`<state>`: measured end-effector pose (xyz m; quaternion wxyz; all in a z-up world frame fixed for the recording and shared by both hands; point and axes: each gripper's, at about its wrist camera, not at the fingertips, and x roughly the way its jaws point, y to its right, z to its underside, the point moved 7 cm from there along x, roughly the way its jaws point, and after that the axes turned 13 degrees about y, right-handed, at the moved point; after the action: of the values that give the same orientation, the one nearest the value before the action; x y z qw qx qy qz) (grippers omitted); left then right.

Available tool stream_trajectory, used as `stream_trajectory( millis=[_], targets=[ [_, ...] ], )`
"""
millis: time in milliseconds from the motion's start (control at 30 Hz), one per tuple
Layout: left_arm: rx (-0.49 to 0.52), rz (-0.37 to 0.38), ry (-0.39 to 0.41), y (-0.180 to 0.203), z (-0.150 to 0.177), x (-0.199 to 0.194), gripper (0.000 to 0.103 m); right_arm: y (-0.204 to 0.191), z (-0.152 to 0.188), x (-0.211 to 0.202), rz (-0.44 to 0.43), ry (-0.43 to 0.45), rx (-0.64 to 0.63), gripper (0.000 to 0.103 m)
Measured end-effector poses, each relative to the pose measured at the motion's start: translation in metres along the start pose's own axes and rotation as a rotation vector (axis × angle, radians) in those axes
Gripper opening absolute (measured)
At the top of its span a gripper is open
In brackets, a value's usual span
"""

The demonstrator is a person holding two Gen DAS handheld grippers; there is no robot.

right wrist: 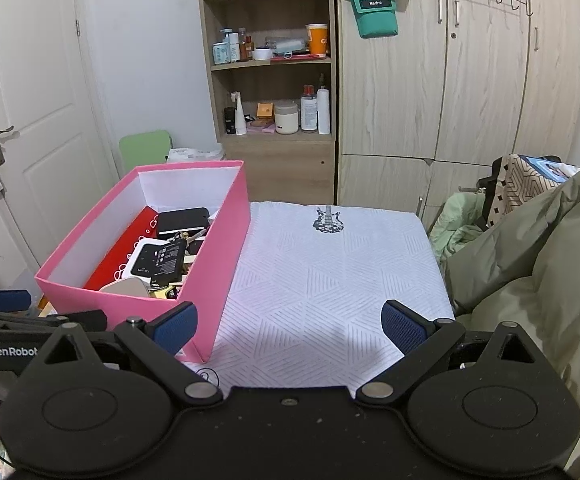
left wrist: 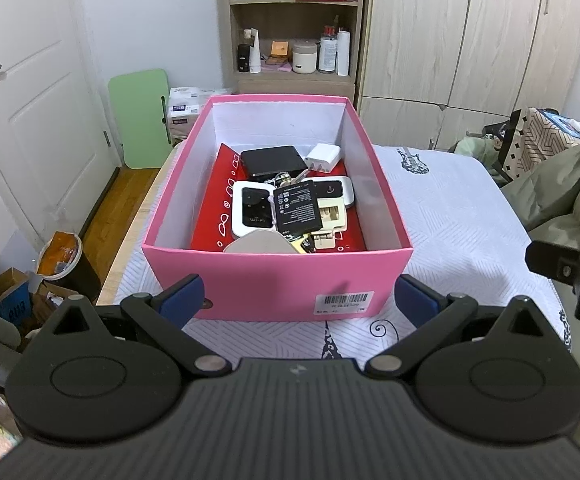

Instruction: Organize rigid objects

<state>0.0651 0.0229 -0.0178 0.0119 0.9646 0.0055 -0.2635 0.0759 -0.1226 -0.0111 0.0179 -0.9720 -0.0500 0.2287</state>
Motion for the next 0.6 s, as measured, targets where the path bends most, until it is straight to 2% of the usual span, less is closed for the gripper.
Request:
stream_trajectory(
  millis=[600],
  targets=[
    [0.012,-0.016,0.029,-0.0011,-0.0035,-0.0072,0.103,-0.0002,0.0009,-0.0010,0.000,-0.004,-0.011,0.100]
  ],
)
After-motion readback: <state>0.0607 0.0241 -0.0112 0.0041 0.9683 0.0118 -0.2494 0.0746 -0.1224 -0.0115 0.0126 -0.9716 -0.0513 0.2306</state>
